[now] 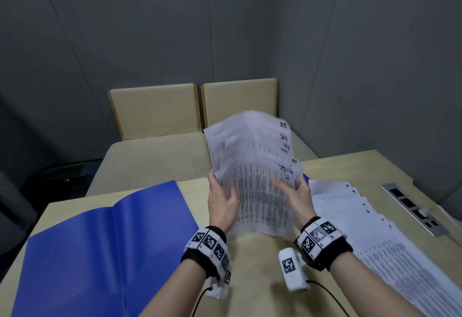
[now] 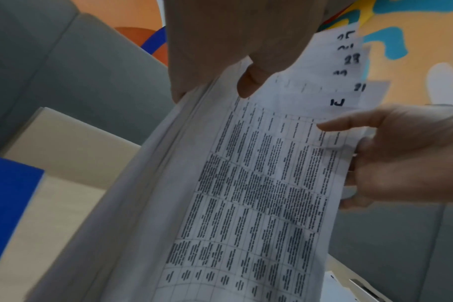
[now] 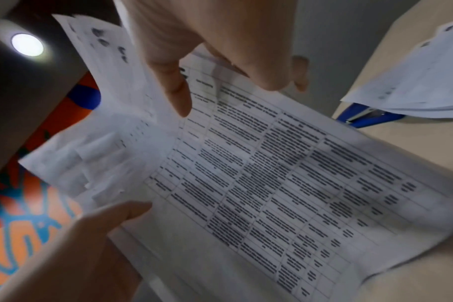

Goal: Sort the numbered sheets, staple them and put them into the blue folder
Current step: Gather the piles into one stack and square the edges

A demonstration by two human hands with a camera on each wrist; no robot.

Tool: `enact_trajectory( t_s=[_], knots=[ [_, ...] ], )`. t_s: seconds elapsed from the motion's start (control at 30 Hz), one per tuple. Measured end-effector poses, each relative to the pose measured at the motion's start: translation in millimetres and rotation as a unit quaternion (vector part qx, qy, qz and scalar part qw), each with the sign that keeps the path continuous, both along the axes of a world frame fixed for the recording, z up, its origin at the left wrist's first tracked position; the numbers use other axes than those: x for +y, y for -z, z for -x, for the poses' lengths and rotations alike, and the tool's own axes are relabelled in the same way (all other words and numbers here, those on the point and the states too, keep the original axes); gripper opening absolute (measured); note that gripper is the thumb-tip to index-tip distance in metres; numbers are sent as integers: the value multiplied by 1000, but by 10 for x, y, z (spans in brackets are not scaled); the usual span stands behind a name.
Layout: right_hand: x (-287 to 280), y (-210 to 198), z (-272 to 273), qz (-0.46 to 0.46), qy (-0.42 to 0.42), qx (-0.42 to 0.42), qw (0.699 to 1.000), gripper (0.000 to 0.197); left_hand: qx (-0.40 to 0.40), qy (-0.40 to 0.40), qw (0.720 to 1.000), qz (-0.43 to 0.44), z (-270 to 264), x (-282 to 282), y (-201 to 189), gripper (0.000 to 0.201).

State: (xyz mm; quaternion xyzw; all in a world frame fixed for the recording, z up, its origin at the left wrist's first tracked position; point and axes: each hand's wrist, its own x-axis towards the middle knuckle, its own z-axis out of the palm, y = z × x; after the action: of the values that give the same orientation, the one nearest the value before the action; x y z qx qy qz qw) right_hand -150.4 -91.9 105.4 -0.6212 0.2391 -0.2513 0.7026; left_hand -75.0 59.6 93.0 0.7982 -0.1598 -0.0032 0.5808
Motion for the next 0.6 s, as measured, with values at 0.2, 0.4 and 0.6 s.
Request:
enact_trajectory(
  t_s=[0.2,0.4,0.6],
  knots=[
    [-57,3,-49,-5,55,51,997,66,48,2,999,-7,-27,30,8,67],
    [-80,87,-51,1,13,80,997,59,76,-6,997,30,-85,71,77,63],
    [-86,161,-62,17,15,68,997,47,81,-12,995,51,-151,98,136,43]
  ],
)
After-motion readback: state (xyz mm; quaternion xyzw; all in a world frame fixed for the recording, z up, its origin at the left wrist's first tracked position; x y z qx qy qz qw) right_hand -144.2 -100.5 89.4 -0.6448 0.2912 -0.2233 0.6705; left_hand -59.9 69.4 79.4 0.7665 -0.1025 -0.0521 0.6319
